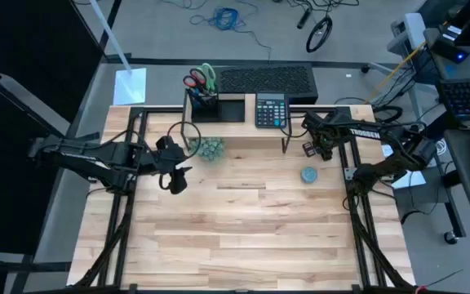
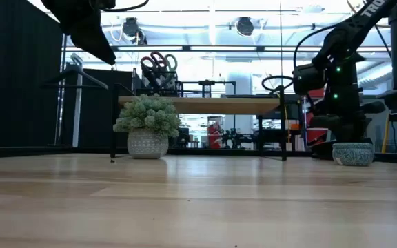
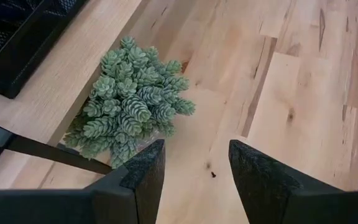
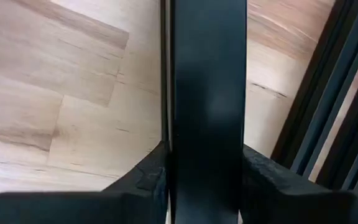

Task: Pick and place office supplies into organizer
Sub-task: Move the black stapler under the shelf

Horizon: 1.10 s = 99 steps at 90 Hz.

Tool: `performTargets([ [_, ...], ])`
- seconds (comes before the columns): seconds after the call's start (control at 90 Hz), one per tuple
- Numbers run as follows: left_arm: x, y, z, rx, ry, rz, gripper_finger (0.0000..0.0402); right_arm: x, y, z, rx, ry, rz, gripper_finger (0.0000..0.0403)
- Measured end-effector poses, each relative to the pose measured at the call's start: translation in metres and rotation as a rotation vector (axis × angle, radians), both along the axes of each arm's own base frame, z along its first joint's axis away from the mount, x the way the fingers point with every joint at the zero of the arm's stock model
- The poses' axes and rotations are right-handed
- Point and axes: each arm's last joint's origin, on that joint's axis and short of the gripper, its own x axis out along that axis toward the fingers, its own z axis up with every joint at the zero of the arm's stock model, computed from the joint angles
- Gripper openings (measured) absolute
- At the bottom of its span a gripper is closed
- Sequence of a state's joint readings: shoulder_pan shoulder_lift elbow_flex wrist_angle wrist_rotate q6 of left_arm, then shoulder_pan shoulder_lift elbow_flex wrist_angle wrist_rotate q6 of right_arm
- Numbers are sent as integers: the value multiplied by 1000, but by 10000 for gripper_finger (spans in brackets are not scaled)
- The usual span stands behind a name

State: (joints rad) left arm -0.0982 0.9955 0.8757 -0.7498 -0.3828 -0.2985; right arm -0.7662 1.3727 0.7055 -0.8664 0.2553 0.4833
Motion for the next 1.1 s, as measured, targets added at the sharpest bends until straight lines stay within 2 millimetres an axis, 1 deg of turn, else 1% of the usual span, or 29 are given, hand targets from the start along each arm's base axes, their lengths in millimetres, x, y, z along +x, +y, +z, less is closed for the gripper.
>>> performTargets([
  [0.1,0,0,0,0,0,0,167,-2,2,5,-12,-15,-17,114],
  [0.222,0,0,0,0,0,0,167,-6,12,16,-5,-43,-25,114],
  [0.333,0,0,0,0,0,0,167,-11,26,29,-9,-78,-31,114],
  [0.544,0,0,0,-2,-2,2,167,-15,56,59,-35,-245,-22,114],
  [0.656,0,0,0,-8,-3,4,167,-11,71,77,-55,-319,-1,114],
  [0.756,0,0,0,-15,-3,0,167,-1,85,88,-55,-385,44,114],
  [0.9,0,0,0,-16,-3,0,167,17,108,92,-12,-423,111,114],
  [1.1,0,0,0,-16,-4,-1,167,30,145,84,57,-403,145,114],
])
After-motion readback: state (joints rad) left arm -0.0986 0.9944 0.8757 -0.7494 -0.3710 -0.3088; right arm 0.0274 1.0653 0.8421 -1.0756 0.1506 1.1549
